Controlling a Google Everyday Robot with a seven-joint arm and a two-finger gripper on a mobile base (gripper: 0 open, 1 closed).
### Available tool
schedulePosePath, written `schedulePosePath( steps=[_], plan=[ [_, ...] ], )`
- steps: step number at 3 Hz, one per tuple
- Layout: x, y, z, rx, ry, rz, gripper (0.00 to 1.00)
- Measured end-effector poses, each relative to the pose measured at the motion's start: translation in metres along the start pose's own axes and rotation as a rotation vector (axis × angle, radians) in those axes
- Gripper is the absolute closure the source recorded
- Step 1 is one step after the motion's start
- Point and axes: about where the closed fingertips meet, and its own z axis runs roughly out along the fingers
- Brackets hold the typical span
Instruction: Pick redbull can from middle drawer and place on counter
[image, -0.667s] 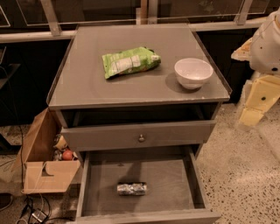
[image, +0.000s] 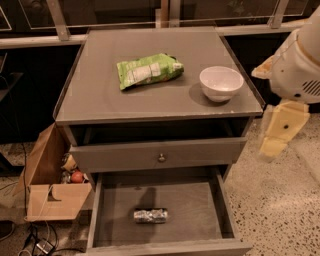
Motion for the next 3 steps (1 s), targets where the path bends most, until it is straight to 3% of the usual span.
schedulePosePath(
  steps=[1,3],
  plan=[
    [-0.0122,0.0203,0.0221,-0.042,-0.002,-0.029,0.00],
    [-0.0112,0.0257,0.0265,-0.055,0.001,-0.040,0.00]
  ],
)
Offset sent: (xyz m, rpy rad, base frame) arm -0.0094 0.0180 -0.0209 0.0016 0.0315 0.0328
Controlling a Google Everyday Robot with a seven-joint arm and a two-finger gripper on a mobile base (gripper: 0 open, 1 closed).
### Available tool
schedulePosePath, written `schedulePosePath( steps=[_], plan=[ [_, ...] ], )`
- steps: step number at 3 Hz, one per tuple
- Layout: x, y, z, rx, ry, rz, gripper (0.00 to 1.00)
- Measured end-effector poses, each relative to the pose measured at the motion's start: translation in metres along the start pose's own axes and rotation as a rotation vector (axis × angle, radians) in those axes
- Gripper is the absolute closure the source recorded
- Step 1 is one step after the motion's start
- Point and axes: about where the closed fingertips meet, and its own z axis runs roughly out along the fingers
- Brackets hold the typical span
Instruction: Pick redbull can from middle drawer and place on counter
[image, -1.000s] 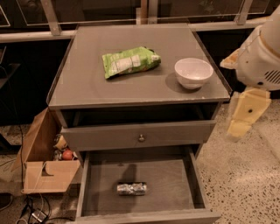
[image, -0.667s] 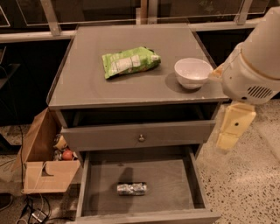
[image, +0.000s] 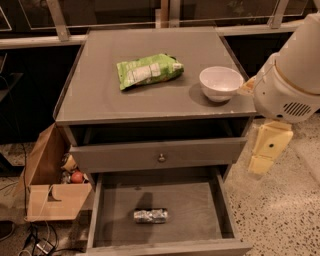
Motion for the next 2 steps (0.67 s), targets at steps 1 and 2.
schedulePosePath(
  steps=[1,2],
  plan=[
    [-0.002,0.016,0.032,-0.035,-0.003,0.003,0.00],
    [-0.015,0.040,0.094,-0.104,-0.019,-0.021,0.00]
  ],
)
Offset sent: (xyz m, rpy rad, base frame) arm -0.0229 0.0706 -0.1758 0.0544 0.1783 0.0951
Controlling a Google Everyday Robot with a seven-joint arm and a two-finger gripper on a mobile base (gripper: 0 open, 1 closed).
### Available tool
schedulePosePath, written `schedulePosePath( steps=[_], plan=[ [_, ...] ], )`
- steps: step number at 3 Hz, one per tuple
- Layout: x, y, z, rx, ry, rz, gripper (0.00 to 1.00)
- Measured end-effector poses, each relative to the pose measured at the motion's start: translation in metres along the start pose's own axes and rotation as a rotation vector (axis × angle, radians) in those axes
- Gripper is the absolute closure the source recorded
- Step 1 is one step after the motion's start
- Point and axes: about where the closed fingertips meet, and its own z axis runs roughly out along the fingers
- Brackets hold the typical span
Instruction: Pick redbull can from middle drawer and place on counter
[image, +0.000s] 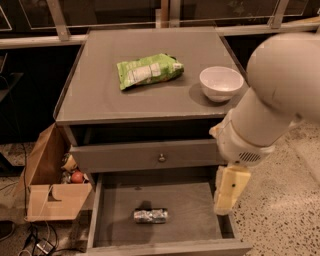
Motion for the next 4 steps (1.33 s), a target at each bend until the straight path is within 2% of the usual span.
schedulePosePath(
  steps=[1,2,3,4],
  plan=[
    [-0.014,0.004,0.042,-0.029,0.026,0.016,0.00],
    [-0.014,0.007,0.045,-0.034,0.027,0.039,0.00],
    [-0.018,0.030,0.080,-0.109,0.007,0.020,0.00],
    [-0.027,0.033,0.115,-0.140,-0.043,0.016,0.00]
  ],
)
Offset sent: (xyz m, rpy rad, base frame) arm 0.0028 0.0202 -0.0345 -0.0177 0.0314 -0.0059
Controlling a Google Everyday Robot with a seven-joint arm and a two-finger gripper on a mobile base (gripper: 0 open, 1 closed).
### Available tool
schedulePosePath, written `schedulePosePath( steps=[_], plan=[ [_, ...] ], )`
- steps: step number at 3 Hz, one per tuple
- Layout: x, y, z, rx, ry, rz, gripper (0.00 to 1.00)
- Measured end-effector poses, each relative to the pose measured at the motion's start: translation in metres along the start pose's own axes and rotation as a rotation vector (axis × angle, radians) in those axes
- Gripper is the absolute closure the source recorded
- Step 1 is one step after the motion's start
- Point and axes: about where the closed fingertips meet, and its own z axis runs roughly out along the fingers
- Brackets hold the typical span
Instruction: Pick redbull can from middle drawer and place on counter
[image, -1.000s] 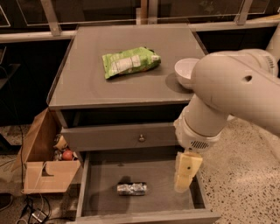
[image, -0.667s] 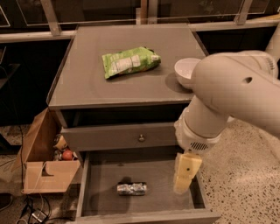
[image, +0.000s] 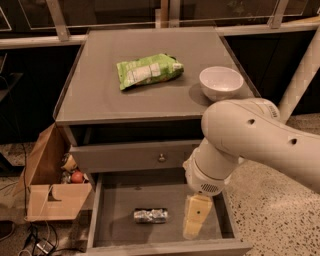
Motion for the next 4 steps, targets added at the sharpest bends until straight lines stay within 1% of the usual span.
schedulePosePath(
  steps=[1,2,3,4],
  plan=[
    [-0.014,-0.007,0.020,-0.018,-0.045,-0.017,0.00],
    [-0.014,-0.008,0.021,-0.018,-0.046,-0.016,0.00],
    [-0.020,-0.010,0.038,-0.012,-0.066,0.000,0.00],
    [-0.024,-0.030,0.055,0.053,-0.093,0.027,0.00]
  ],
)
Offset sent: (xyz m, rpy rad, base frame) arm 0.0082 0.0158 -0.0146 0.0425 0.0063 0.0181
